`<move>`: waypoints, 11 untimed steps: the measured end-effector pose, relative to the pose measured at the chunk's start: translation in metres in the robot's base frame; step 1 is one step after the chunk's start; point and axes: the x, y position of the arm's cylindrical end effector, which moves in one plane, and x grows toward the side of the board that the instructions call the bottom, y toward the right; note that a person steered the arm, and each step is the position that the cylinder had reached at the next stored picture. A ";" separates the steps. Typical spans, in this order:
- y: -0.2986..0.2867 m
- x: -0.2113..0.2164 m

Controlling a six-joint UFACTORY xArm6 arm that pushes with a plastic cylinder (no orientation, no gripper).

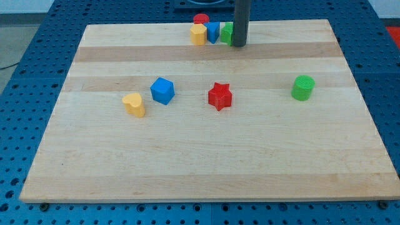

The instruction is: Move green circle to the red star

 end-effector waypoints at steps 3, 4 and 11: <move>-0.006 -0.011; -0.003 -0.002; 0.176 0.119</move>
